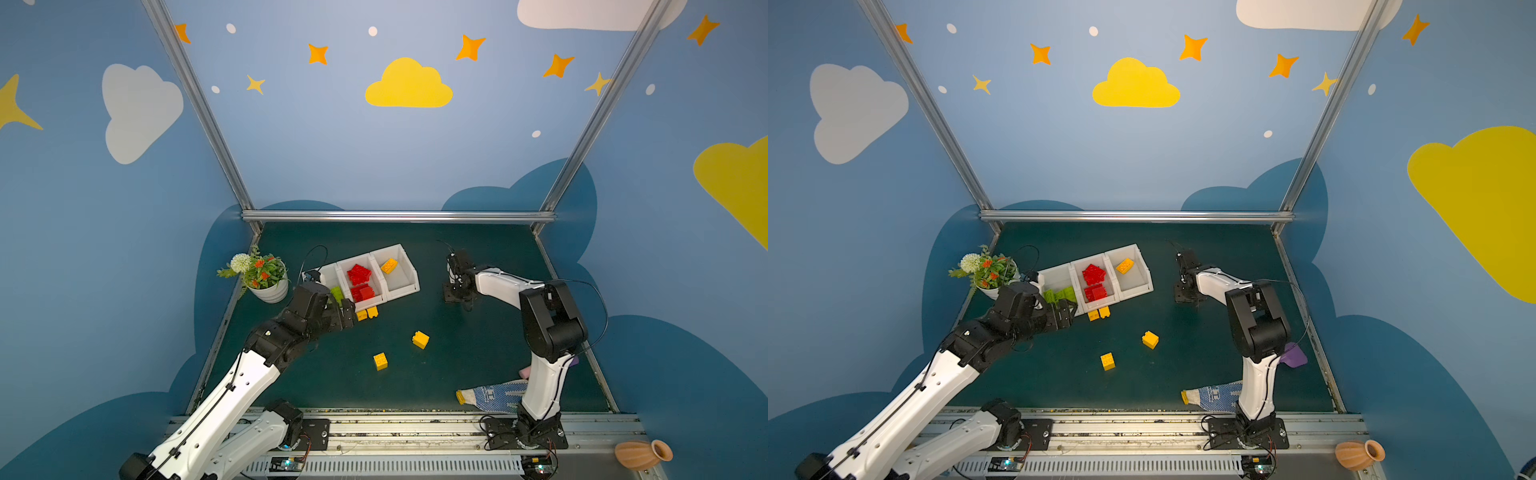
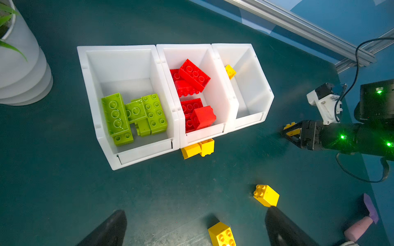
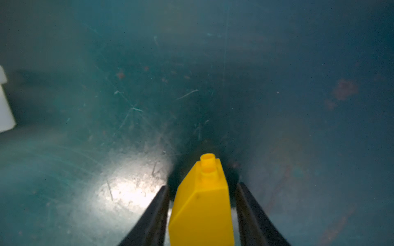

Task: Sort the legos into containers by color
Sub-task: 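Lower the right gripper around the yellow sloped brick and close it, then lift the yellow sloped brick with the right gripper over the yellow compartment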

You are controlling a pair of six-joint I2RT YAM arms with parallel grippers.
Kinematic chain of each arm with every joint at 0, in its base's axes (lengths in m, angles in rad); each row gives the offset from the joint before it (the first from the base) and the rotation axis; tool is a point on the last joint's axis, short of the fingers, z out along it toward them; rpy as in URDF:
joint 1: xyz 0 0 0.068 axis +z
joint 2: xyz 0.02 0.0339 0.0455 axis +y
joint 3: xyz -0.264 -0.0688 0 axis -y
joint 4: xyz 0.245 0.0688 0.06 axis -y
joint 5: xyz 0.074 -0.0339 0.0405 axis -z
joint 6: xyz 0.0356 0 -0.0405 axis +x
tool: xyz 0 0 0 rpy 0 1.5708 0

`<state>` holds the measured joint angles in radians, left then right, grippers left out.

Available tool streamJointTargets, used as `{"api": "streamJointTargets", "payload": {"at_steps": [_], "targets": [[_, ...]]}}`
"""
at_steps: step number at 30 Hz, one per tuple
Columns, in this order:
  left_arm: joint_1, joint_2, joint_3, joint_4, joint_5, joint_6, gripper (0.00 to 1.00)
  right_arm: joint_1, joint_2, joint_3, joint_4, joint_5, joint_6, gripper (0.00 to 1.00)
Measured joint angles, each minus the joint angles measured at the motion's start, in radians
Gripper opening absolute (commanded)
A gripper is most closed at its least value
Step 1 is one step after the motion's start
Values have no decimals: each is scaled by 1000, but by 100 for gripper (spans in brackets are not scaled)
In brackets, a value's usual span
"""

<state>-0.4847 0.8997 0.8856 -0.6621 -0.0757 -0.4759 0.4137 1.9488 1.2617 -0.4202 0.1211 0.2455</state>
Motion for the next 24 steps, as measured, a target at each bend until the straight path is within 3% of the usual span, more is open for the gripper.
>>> {"api": "streamJointTargets", "payload": {"at_steps": [8,17,24], "targets": [[0,2,0,0,0,-4,100,2,0,0,1,0,-3,17],[0,8,0,1,8,-18,100,56,-29,9,-47,2,-12,18],[0,36,-23,19,32,-54,100,166,-71,131,-99,-14,-25,19]]}}
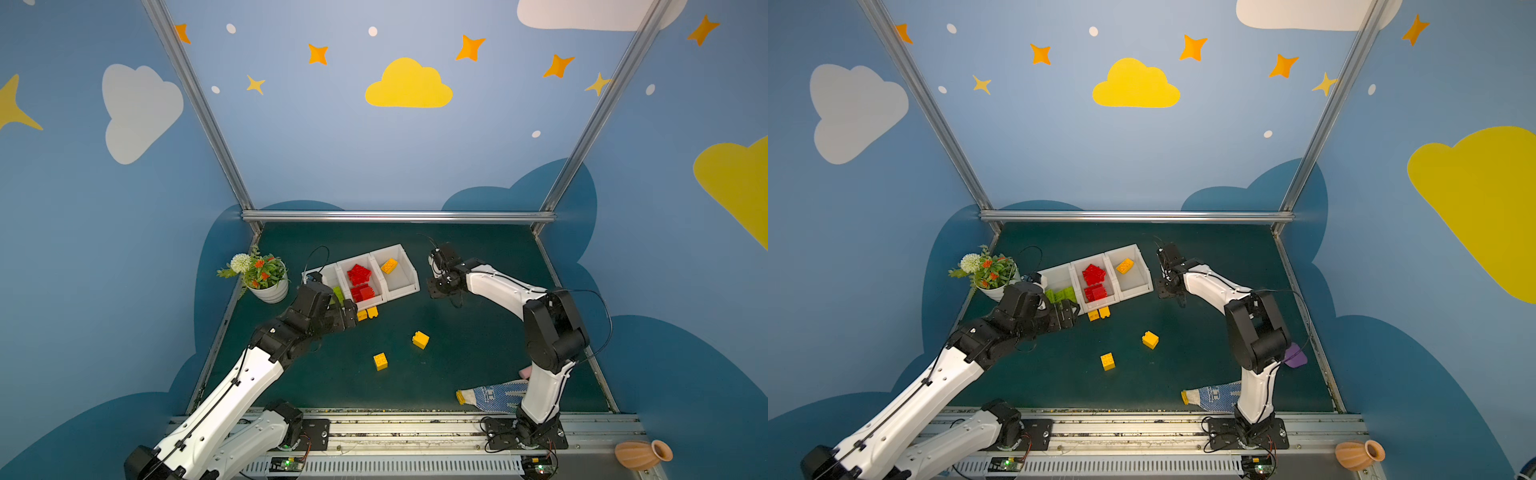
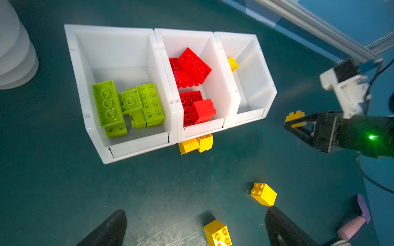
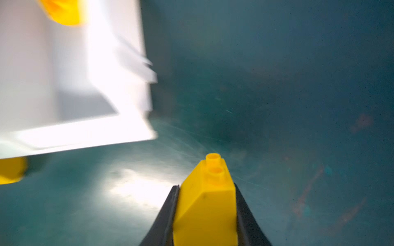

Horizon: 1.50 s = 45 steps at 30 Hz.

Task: Sort the legos into containers by color
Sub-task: 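Lift the yellow sloped brick with the right gripper over the yellow compartment, then open the right gripper to drop the sloped brick into the yellow compartment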

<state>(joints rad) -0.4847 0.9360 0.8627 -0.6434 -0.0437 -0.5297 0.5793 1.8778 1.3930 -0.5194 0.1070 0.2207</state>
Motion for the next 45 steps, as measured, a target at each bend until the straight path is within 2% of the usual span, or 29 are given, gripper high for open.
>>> {"api": "streamJointTargets", "payload": {"at_steps": [5,10,17,22,26,29,33,37,42,45], "targets": [[0,21,-54,16,24,-45,100,67,-3,92,-25,-56,-2,21],[0,22,-145,28,58,-102,100,83,40,239,-46,-115,-6,22],[0,-53,-245,26,81,-167,100,90,200,436,-77,-158,-19,24],[0,-114,-277,26,80,-191,100,90,313,543,-111,-176,-20,28],[0,-117,-279,26,80,-198,100,89,372,611,-133,-182,-19,36],[0,-92,-275,26,79,-197,100,82,390,634,-139,-192,-17,51],[0,-34,-251,27,72,-196,100,73,390,636,-140,-208,-12,62],[0,32,-206,38,55,-196,100,57,381,618,-127,-220,-11,66],[0,187,-130,93,30,-196,98,35,243,418,-66,-223,3,67],[0,320,-61,114,11,-198,87,17,86,238,-5,-220,22,67]]}}
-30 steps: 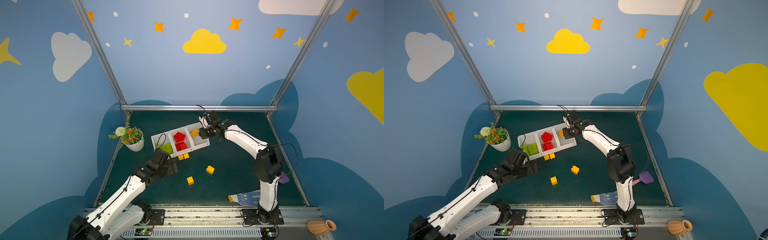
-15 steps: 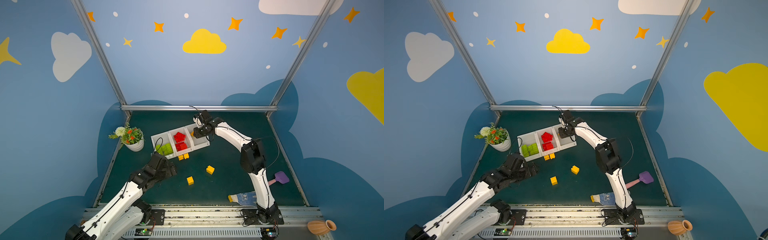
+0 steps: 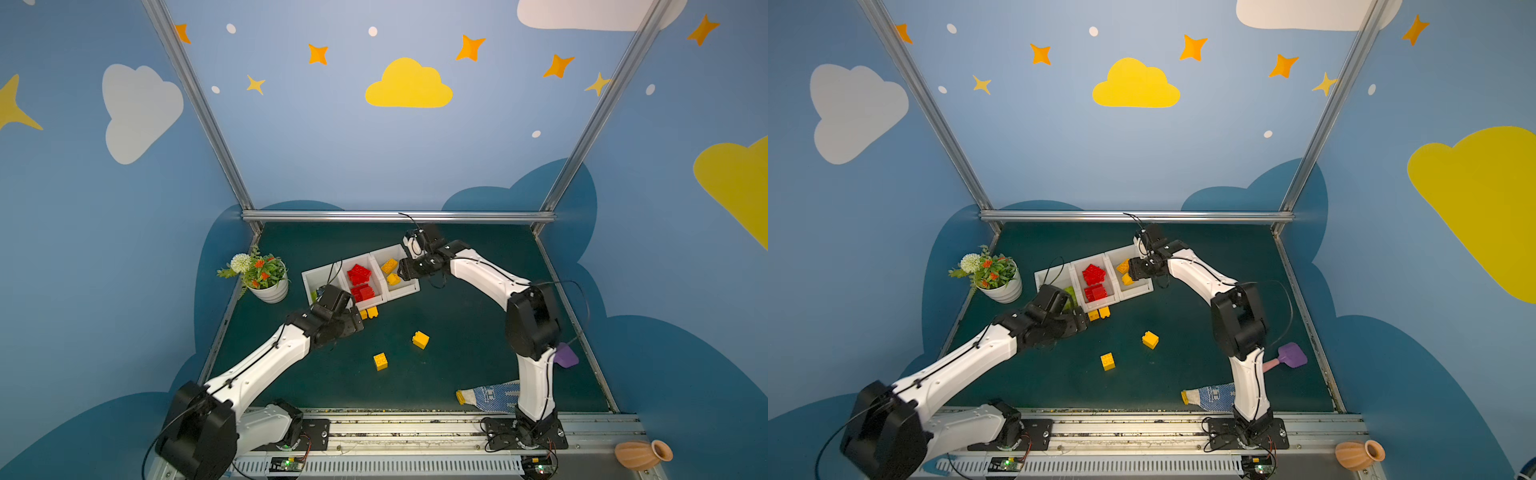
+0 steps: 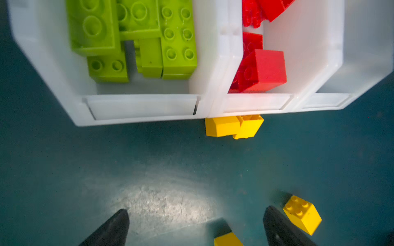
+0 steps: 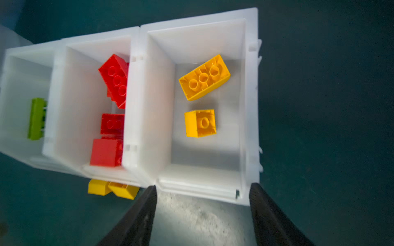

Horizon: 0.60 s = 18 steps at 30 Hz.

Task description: Sort the legos into containers by color

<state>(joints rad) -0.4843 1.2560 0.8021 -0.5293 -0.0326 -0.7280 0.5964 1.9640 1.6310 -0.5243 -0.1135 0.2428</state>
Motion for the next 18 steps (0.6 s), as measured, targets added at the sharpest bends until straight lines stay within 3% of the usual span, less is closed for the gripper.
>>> {"api": "streamJointTargets", "payload": {"at_steps": [3,11,18], "targets": [[0,121,79,9,-7,-1,76,-23,-160,-179,74,-4,27,66],[0,380,241,32,-29,-7,70,-73,-417,-547,193,19,103,66],[-8,467,278,32,-49,-14,68,-68,-537,-677,230,30,141,65]]}}
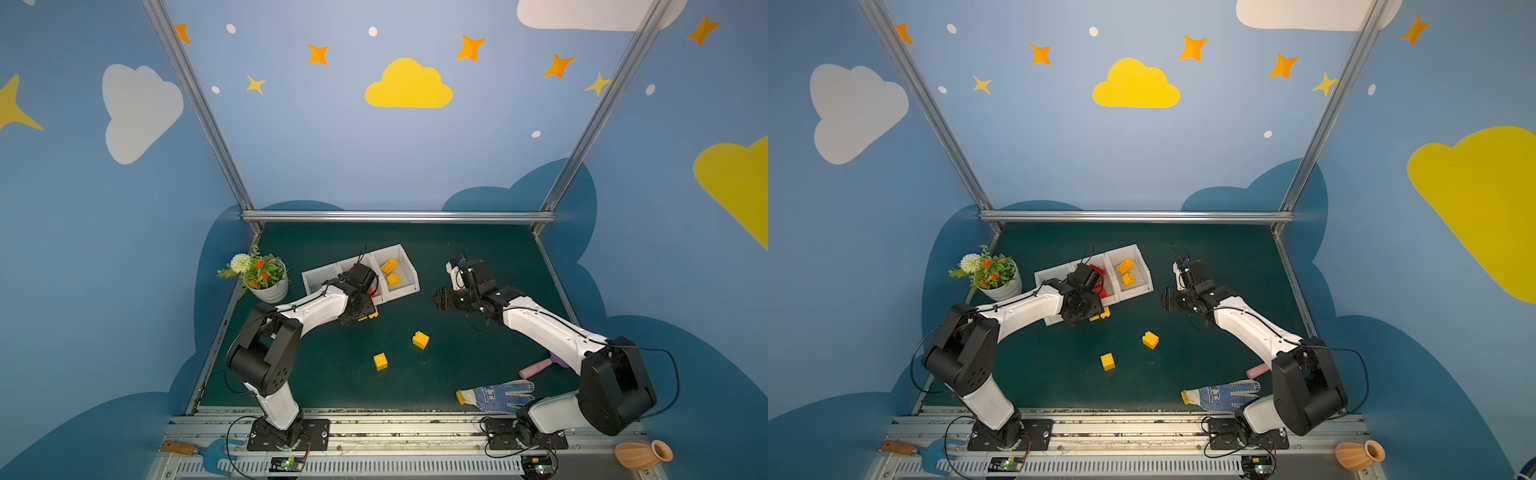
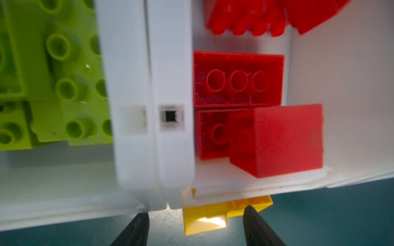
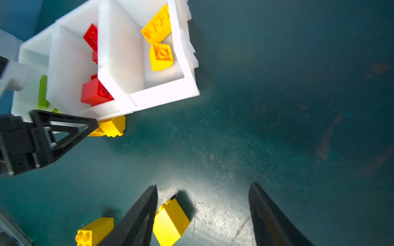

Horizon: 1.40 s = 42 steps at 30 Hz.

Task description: Sort the legos into containers by color

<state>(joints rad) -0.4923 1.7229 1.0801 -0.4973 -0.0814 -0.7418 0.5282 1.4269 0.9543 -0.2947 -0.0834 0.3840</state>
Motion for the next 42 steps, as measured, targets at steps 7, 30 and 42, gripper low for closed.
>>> {"api": "streamJointTargets", "payload": {"at_steps": [7,30,42], "targets": [[-14,31,31,-3,-11,-10,56,0,-29,-8,37,9,5,65],[-24,-7,-24,9,-80,-27,74,0,-11,-12,66,14,5,66],[-18,-26,-75,0,-105,-32,70,0,-4,-12,67,16,5,66]]}}
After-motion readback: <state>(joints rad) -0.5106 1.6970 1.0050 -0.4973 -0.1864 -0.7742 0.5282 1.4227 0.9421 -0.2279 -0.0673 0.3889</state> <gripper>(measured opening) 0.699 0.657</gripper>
